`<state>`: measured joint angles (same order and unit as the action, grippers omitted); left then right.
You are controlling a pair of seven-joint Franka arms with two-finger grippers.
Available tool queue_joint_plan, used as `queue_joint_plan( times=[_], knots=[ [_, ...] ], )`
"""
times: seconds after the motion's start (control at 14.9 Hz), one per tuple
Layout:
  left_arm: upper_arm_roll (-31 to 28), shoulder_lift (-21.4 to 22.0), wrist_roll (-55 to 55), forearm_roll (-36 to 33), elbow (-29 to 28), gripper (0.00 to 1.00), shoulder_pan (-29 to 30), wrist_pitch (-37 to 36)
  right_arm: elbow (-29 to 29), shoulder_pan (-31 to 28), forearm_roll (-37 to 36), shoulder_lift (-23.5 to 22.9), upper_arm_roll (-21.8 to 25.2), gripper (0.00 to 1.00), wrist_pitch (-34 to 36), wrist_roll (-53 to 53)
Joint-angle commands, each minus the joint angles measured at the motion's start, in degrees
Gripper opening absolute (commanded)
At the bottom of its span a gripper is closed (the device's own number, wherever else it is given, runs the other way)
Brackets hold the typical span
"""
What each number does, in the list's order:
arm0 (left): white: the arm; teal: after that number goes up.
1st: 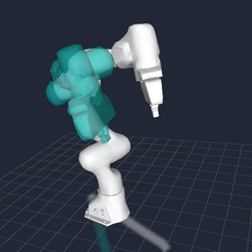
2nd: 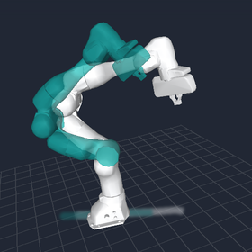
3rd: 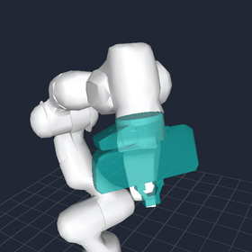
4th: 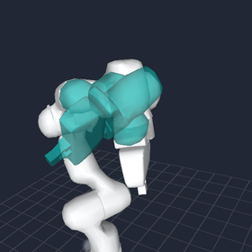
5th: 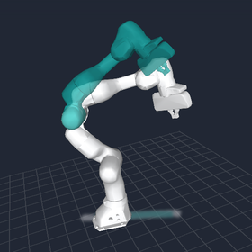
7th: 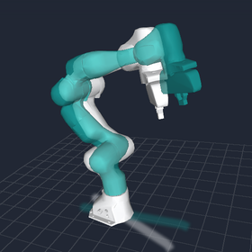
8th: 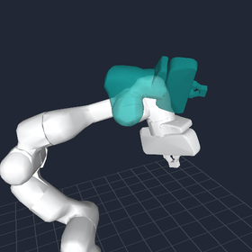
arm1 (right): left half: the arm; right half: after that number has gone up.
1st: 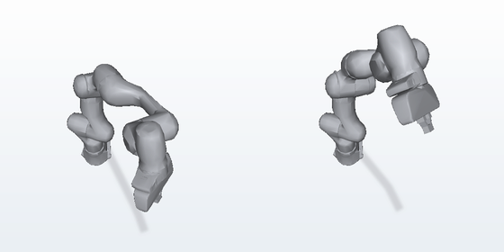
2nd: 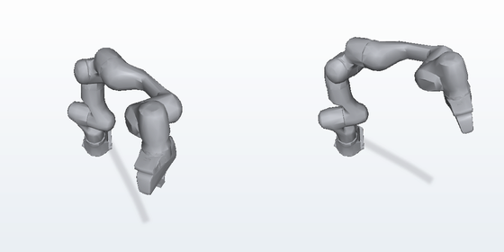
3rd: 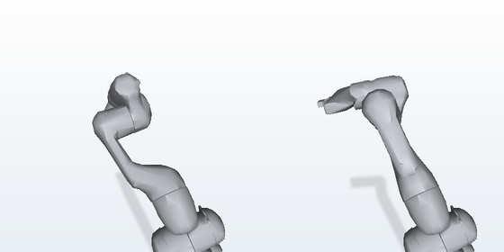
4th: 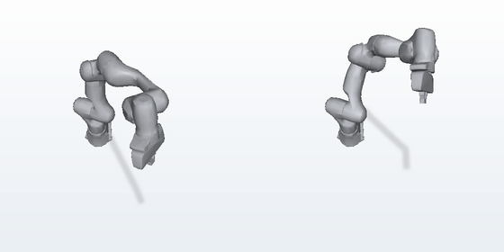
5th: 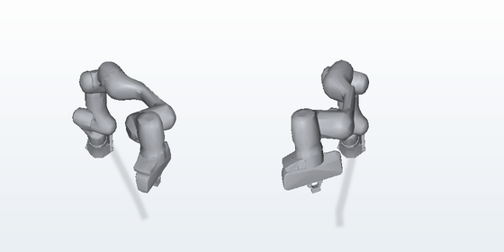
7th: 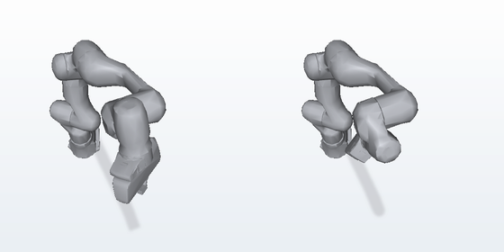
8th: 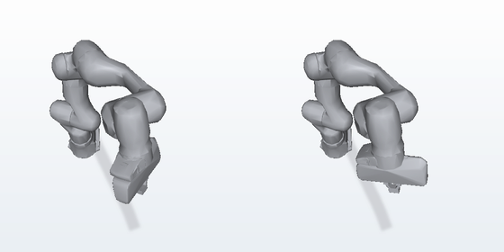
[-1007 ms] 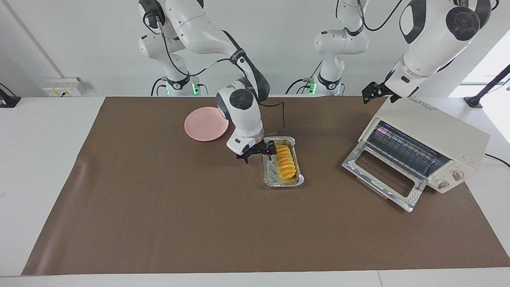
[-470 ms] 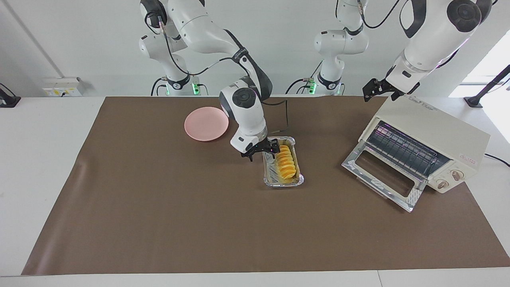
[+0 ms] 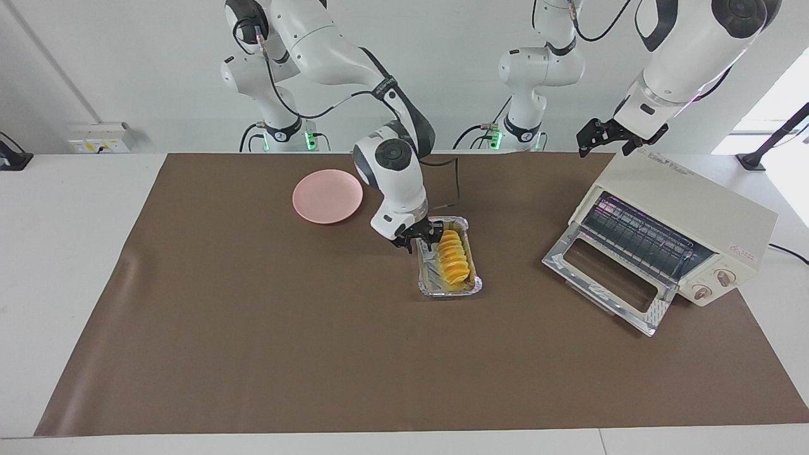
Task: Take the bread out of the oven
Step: 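Grasp the foil tray rim with the right gripper while the left gripper retracts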
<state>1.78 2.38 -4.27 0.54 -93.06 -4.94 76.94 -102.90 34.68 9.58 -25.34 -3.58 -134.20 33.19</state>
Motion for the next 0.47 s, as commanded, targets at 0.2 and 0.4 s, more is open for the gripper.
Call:
queue_joint_plan(
  times=[0.2, 0.4],
  knots=[
    [0.15, 1.40, 0.49, 0.34, -1.86, 1.00, 0.46, 1.37, -0.63, -4.60, -3.52, 3.19, 0.24, 0.00, 2.00, -5.48],
    [0.15, 1.40, 0.49, 0.34, -1.86, 1.00, 0.46, 1.37, -0.63, -12.59, -2.90, 6.00, 0.15, 0.00, 7.17, -15.67]
  ],
)
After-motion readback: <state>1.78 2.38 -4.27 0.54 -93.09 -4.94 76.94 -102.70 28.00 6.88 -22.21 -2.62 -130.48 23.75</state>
